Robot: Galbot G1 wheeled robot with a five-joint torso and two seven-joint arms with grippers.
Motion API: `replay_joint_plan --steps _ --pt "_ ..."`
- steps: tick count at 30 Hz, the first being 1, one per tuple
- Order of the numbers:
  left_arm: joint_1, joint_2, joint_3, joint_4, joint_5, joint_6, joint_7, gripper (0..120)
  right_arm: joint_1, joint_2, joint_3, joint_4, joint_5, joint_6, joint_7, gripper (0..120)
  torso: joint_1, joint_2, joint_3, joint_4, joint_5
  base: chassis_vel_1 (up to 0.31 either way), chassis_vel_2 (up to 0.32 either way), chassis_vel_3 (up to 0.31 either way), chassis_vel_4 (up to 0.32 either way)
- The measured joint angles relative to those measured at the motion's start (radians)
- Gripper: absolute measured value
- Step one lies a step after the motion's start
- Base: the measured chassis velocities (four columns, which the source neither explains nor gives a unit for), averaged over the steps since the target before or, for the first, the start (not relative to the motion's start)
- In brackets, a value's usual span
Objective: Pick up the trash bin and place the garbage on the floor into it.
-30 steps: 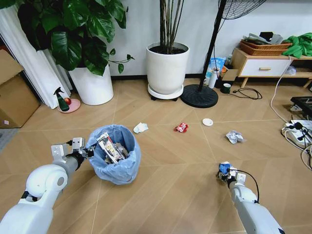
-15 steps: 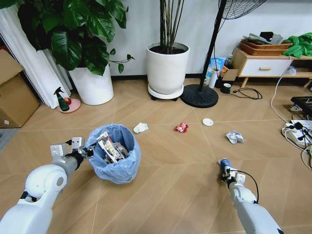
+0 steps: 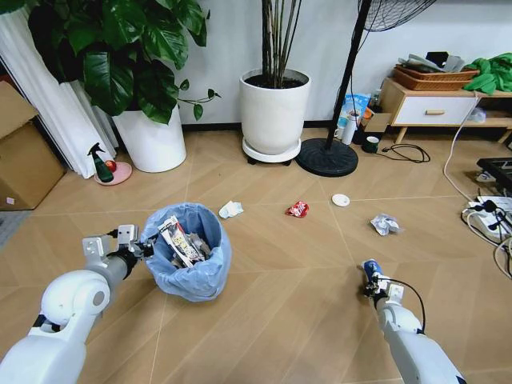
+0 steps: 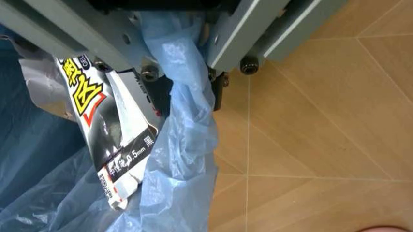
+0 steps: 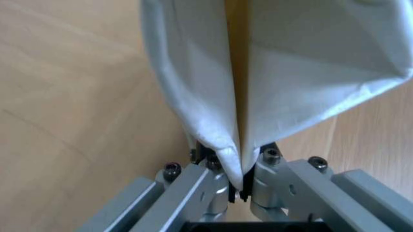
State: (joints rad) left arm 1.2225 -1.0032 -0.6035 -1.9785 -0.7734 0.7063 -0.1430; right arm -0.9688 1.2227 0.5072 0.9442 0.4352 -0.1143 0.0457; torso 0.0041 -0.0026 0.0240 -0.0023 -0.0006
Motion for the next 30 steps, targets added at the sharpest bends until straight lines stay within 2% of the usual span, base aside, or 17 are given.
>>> replay_joint_plan --steps 6,9,13,15,16,24,26,30 --pt "0.003 0.001 0.002 -0.003 0.001 0.0 -0.002 0 -0.025 -0.036 -0.041 0.217 0.022 -0.005 0.001 0 0.0 0.0 0.0 0.0 -0.0002 0.0 0.0 0.0 0.0" --pt "0.003 0.001 0.005 -0.004 0.001 0.0 -0.002 0 -0.014 -0.043 -0.063 0.277 0.04 -0.016 -0.005 0 0.0 0.0 0.0 -0.0001 -0.001 0.0 0.0 0.0 0.0" --pt "0.003 0.003 0.008 -0.005 0.001 0.003 -0.006 0 0.015 -0.063 -0.12 0.386 0.09 -0.047 -0.013 0 0.0 0.0 0.0 0.0002 0.0 0.0 0.0 0.0 0.0" --pt "0.003 0.005 0.008 -0.007 -0.001 0.005 -0.013 0 0.033 -0.084 -0.158 0.449 0.131 -0.074 -0.013 0 0.0 0.0 0.0 0.0002 -0.0007 0.0 0.0 0.0 0.0" --pt "0.005 0.006 0.009 -0.01 -0.002 0.006 -0.017 0 0.052 -0.107 -0.198 0.5 0.167 -0.094 -0.012 0 0.0 0.0 0.0 0.0001 0.0001 0.0 0.0 0.0 0.0" --pt "0.006 0.007 0.016 -0.013 -0.004 0.01 -0.023 0 0.153 -0.207 -0.349 0.68 0.317 -0.164 -0.01 0 0.0 0.0 0.0 0.0 -0.0004 0.0 0.0 0.0 0.0" --pt "0.003 0.007 0.02 -0.013 -0.004 0.012 -0.024 0 0.216 -0.241 -0.417 0.742 0.375 -0.184 -0.014 0 0.0 0.0 0.0 0.0001 -0.0006 0.0 0.0 0.0 0.0" --pt "-0.001 0.007 0.027 -0.013 -0.004 0.015 -0.025 0 0.322 -0.262 -0.529 0.801 0.439 -0.213 -0.045 0 0.0 0.0 0.0 0.0001 -0.0004 0.0 0.0 0.0 0.0"
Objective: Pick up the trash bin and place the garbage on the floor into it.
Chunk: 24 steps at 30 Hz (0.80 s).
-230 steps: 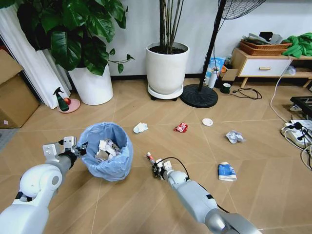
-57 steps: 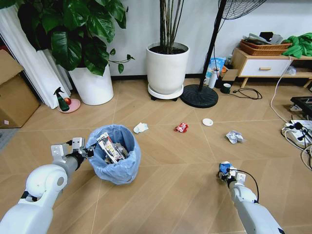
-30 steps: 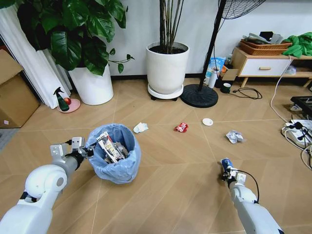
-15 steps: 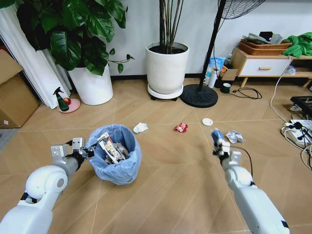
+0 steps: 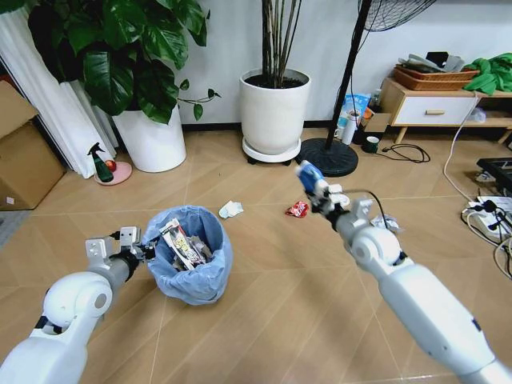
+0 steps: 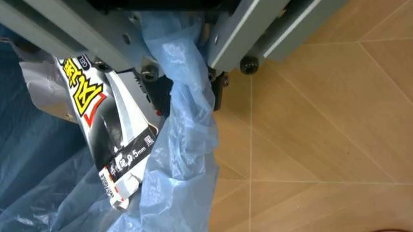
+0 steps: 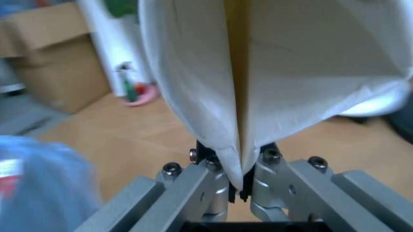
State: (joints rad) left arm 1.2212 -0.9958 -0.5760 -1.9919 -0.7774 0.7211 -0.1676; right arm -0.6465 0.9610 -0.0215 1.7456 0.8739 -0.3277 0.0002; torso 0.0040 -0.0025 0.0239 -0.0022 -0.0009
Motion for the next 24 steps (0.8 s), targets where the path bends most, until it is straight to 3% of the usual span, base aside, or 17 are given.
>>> replay_joint_plan --steps 12,24 --pt "-0.007 0.001 0.004 0.007 0.001 0.006 -0.001 0 0.24 0.079 -0.367 -0.01 0.121 -0.043 0.002 0 0.0 0.0 0.0 0.0001 -0.0001 0.0 0.0 0.0 0.0" --pt "-0.022 0.0 0.005 0.018 0.002 0.008 -0.001 0 0.341 0.211 -0.555 -0.038 0.184 -0.063 0.047 0 0.0 0.0 0.0 0.0001 -0.0002 0.0 0.0 0.0 0.0"
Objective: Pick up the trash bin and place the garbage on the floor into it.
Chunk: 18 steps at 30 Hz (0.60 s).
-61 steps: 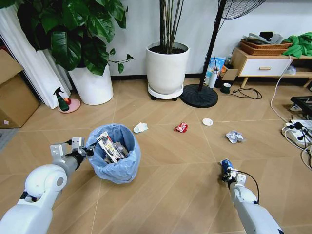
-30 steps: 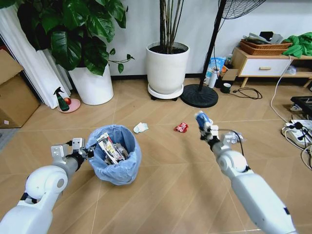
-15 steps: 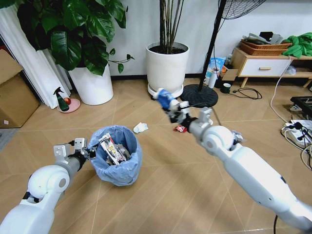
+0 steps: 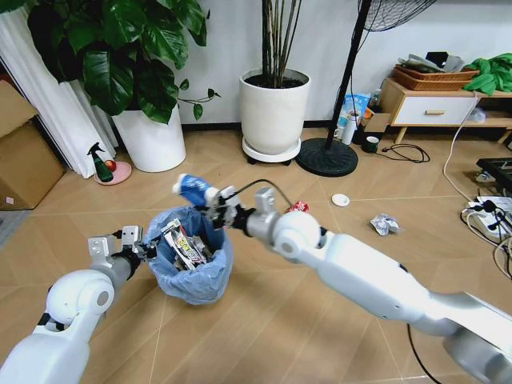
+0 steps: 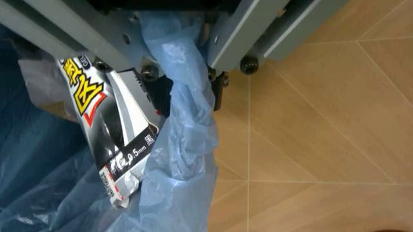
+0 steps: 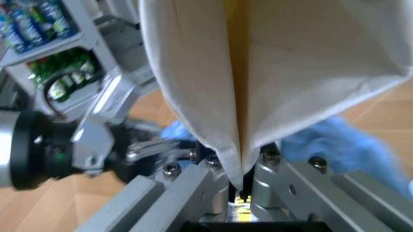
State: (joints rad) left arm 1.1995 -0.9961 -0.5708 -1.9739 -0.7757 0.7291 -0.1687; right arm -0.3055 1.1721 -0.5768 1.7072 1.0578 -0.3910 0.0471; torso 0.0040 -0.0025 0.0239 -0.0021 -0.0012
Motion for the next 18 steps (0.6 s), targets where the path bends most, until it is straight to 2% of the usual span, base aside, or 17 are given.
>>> replay_joint_plan --steps 5,7,8,12,14,16,17,18 --pt "-0.005 0.0 -0.001 0.004 -0.002 0.001 0.0 0 0.004 0.024 -0.031 -0.028 -0.001 -0.017 0.008 0 0.0 0.0 0.0 -0.0001 0.0001 0.0 0.0 0.0 0.0" --pt "-0.006 0.0 -0.003 0.006 -0.003 0.001 0.002 0 -0.005 0.019 -0.031 -0.032 -0.005 -0.02 0.009 8 0.0 0.0 0.0 -0.0003 0.0001 0.0 0.0 0.0 0.0" --pt "-0.006 0.0 -0.003 0.006 -0.003 0.001 0.002 0 -0.005 0.019 -0.031 -0.032 -0.005 -0.02 0.009 8 0.0 0.0 0.0 -0.0003 0.0001 0.0 0.0 0.0 0.0" --pt "-0.01 0.0 -0.004 0.009 -0.003 0.001 0.005 0 -0.015 0.01 -0.033 -0.031 -0.01 -0.021 0.01 26 0.0 0.0 0.0 -0.0003 0.0002 0.0 0.0 0.0 0.0" --pt "-0.011 -0.001 -0.004 0.009 -0.003 0.001 0.005 0 -0.015 0.011 -0.033 -0.033 -0.011 -0.021 0.01 27 0.0 0.0 0.0 -0.0004 0.0001 0.0 0.0 0.0 0.0" --pt "-0.014 -0.002 -0.004 0.01 -0.003 0.0 0.006 0 -0.014 0.016 -0.036 -0.042 -0.015 -0.019 0.01 39 0.0 0.0 0.0 -0.0003 0.0002 0.0 0.0 0.0 0.0" --pt "-0.014 -0.002 -0.004 0.01 -0.003 0.0 0.006 0 -0.014 0.016 -0.036 -0.042 -0.015 -0.019 0.01 39 0.0 0.0 0.0 -0.0003 0.0002 0.0 0.0 0.0 0.0" --pt "-0.014 -0.003 -0.004 0.011 -0.003 -0.001 0.007 0 -0.012 0.019 -0.037 -0.048 -0.018 -0.018 0.01 46 0.0 0.0 0.0 -0.0002 0.0002 0.0 0.0 0.0 0.0"
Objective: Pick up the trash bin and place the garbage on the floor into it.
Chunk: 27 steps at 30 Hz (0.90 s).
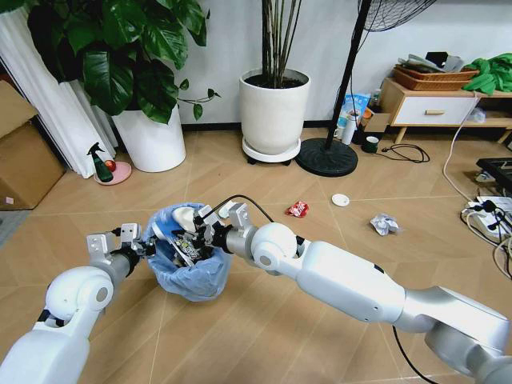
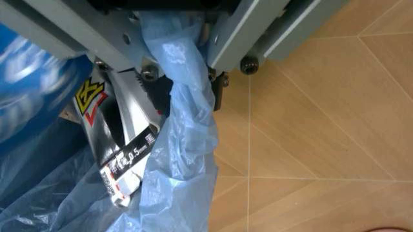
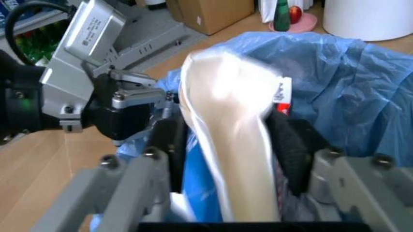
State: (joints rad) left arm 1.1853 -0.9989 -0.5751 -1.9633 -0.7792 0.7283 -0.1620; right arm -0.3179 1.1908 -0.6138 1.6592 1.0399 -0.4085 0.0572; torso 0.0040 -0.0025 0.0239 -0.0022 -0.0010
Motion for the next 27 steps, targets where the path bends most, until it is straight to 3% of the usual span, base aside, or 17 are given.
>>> replay_joint_plan --steps 8,12,15,27 --pt "0.0 -0.002 -0.005 0.001 0.0 -0.001 0.002 0 -0.001 -0.003 0.016 -0.01 -0.013 0.011 0.009 73 0.0 0.0 0.0 0.0 0.0 0.0 0.0 0.0 0.0" --pt "0.0 -0.002 -0.007 0.001 -0.001 -0.001 0.003 0 -0.003 -0.004 0.062 -0.007 -0.022 0.018 0.032 91 0.0 0.0 0.0 0.0 0.0001 0.0 0.0 0.0 0.0" --pt "0.0 -0.002 -0.008 0.001 -0.001 -0.001 0.003 0 -0.01 -0.008 0.101 0.002 -0.029 0.022 0.064 98 0.0 0.0 0.0 0.0001 0.0001 0.0 0.0 0.0 0.0" --pt "0.006 -0.004 -0.014 -0.002 0.0 -0.001 0.011 0 -0.16 -0.109 0.345 0.07 -0.116 0.022 0.174 100 0.0 0.0 0.0 -0.0002 0.0004 0.0 0.0 0.0 0.0"
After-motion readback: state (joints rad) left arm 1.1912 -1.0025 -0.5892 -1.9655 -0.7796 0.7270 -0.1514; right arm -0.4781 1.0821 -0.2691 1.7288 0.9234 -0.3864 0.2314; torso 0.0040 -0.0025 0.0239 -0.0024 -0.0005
